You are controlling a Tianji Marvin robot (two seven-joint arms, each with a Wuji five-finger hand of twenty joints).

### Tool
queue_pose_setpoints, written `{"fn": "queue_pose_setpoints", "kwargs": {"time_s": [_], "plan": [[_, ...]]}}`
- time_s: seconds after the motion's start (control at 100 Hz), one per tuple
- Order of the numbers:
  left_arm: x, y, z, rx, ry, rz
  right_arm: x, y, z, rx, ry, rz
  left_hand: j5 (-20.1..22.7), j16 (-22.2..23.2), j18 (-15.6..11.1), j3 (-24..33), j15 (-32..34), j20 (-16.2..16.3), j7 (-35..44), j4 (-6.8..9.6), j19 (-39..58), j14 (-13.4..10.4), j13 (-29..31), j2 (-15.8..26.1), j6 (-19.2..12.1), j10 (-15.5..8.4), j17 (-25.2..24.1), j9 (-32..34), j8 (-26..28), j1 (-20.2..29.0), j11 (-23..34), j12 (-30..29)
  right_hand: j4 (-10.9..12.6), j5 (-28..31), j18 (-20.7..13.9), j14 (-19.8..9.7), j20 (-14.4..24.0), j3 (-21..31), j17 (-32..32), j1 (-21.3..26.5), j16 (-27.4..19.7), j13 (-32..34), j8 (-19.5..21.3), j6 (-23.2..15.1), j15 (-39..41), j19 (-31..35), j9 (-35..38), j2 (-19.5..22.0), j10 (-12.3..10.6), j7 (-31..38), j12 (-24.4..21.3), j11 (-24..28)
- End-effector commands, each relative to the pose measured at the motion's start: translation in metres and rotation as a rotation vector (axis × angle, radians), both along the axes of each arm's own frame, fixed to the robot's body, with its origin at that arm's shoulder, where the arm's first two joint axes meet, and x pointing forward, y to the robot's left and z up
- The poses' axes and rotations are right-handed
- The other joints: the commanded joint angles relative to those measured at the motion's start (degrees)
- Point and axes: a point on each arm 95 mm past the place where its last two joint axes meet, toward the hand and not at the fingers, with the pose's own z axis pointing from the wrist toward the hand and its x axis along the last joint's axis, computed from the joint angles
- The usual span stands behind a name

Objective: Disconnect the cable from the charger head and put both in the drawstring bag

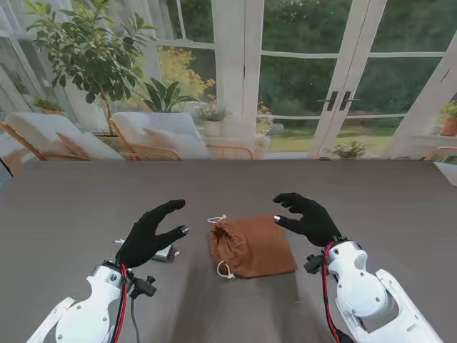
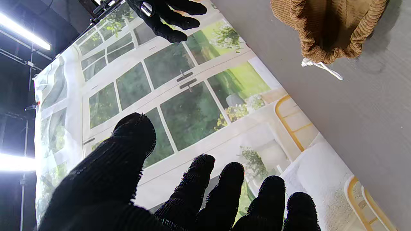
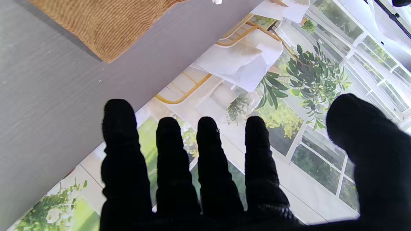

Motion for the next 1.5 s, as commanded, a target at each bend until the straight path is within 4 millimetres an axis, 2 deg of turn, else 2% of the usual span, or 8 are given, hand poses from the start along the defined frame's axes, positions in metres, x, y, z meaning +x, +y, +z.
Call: {"fn": "queue_pose_setpoints", "kwargs": {"time_s": [0.0, 0.57, 0.74, 0.97, 1.04, 1.26, 1.37, 1.49], "plan": [[-0.002, -0.004, 0.000, -0.002, 0.011, -0.017, -0.003, 0.003, -0.003, -0.004, 0.014, 0.017, 0.3, -0.7, -2.3, -1.3, -0.8, -0.6, -0.3, 1.04, -1.1, -1.4, -1.8, 1.3, -1.2, -1.0, -1.4, 0.2, -0.4, -0.2, -0.4, -0.9, -0.2, -1.5, -0.3, -1.4, -1.0, -1.4, -23.6, -0.4, -0.2, -1.8, -1.4, -1.7, -0.4, -2.0, -1.6, 0.7, -1.8, -1.1, -0.9, -0.7], [0.003, 0.003, -0.001, 0.031, 0.026, -0.006, -0.005, 0.008, -0.005, -0.005, 0.029, 0.021, 1.0, -0.6, -2.0, -1.3, -0.6, -0.6, 0.0, 1.13, -0.9, -1.1, -1.0, 1.4, -2.1, -2.0, -1.0, 2.0, -0.3, 0.4, 0.0, -0.8, -0.3, -1.1, -0.3, -1.3, -0.2, -0.5, -22.9, -0.4, -0.2, -1.3, -1.2, -1.2, -0.2, -2.2, -1.1, 0.5, -1.1, -0.8, -0.8, -0.4], [0.008, 0.021, 0.000, 0.112, 0.058, 0.018, -0.005, 0.010, -0.007, -0.004, 0.036, 0.029, 1.6, -0.6, -1.7, -0.8, -0.5, -0.6, 0.3, 1.22, -0.9, -1.0, -0.7, 1.3, -2.4, -1.4, -0.7, 1.9, -0.3, 0.7, -0.1, -0.7, -0.3, -0.9, -0.3, -1.4, -0.1, -0.3, -22.7, -0.4, -0.2, -1.1, -1.1, -0.8, -0.1, -2.2, -0.8, 0.4, -0.7, -0.6, -0.8, -0.3], [0.025, 0.052, 0.003, 0.301, 0.111, 0.001, -0.004, 0.009, -0.008, -0.001, 0.040, 0.031, 0.1, -0.4, -1.9, 0.2, -0.5, -0.6, -0.3, 1.29, -0.8, -1.8, -0.8, 0.8, -4.0, -2.2, -0.4, 0.8, -0.5, 1.2, -0.3, -0.7, -0.3, -0.7, -0.2, -1.1, 0.1, -0.1, -22.6, -0.4, -0.1, -0.9, -1.1, -0.6, 0.1, -2.2, -0.7, 0.6, -0.5, -0.4, -0.7, -0.1], [0.032, 0.062, 0.004, 0.381, 0.126, -0.015, -0.005, 0.008, -0.007, -0.002, 0.035, 0.027, -1.8, -0.2, -2.1, 2.8, -0.4, -0.7, -2.0, 1.31, -0.8, -2.3, -0.4, -0.5, -6.3, -3.6, -0.1, 0.3, -1.9, 2.3, -0.4, -0.8, -0.3, -0.4, -0.2, -1.2, 0.2, -0.1, -22.5, -0.4, -0.1, -0.8, -1.1, -0.4, 0.1, -2.2, -0.5, 0.7, -0.3, -0.3, -0.7, 0.0], [0.055, 0.088, 0.000, 0.588, 0.123, -0.049, -0.005, 0.005, -0.005, -0.002, 0.025, 0.014, -2.9, 0.0, -3.0, 9.8, -0.3, -1.8, -2.1, 0.72, -0.9, -4.4, -0.3, -5.9, -8.1, -6.7, 1.2, -0.5, -4.6, 2.6, -0.7, -2.1, -0.3, -0.1, -0.1, -1.0, 0.4, 0.1, -22.4, -0.3, -0.1, -0.7, -1.2, -0.2, 0.2, -2.2, -0.3, 0.6, -0.1, -0.2, -0.7, 0.1], [0.063, 0.097, -0.004, 0.658, 0.135, -0.060, -0.004, 0.004, -0.005, 0.001, 0.026, 0.009, -2.5, -0.2, -3.4, 12.5, -0.1, -2.3, -1.5, 0.36, -1.0, -5.3, -0.4, -7.9, -8.4, -7.0, 1.7, -1.1, -5.0, 2.8, -0.6, -2.4, -0.3, 0.1, -0.2, -1.1, 0.5, 0.2, -22.3, -0.1, -0.1, -0.7, -1.2, -0.1, 0.2, -2.2, -0.1, 0.8, 0.0, -0.1, -0.6, 0.1], [0.068, 0.104, -0.008, 0.719, 0.164, -0.074, -0.004, 0.004, -0.005, 0.003, 0.032, 0.010, -2.4, -0.3, -3.9, 15.4, 0.0, -2.7, -1.8, 0.72, -1.0, -6.1, -0.4, -8.3, -8.9, -7.4, 2.2, -1.2, -5.6, 6.9, -0.5, -2.7, -0.3, 0.3, -0.1, -0.9, 0.5, 0.2, -22.3, -0.1, -0.1, -0.7, -1.2, 0.1, 0.2, -2.3, -0.1, 0.8, 0.0, 0.0, -0.6, 0.1]]}}
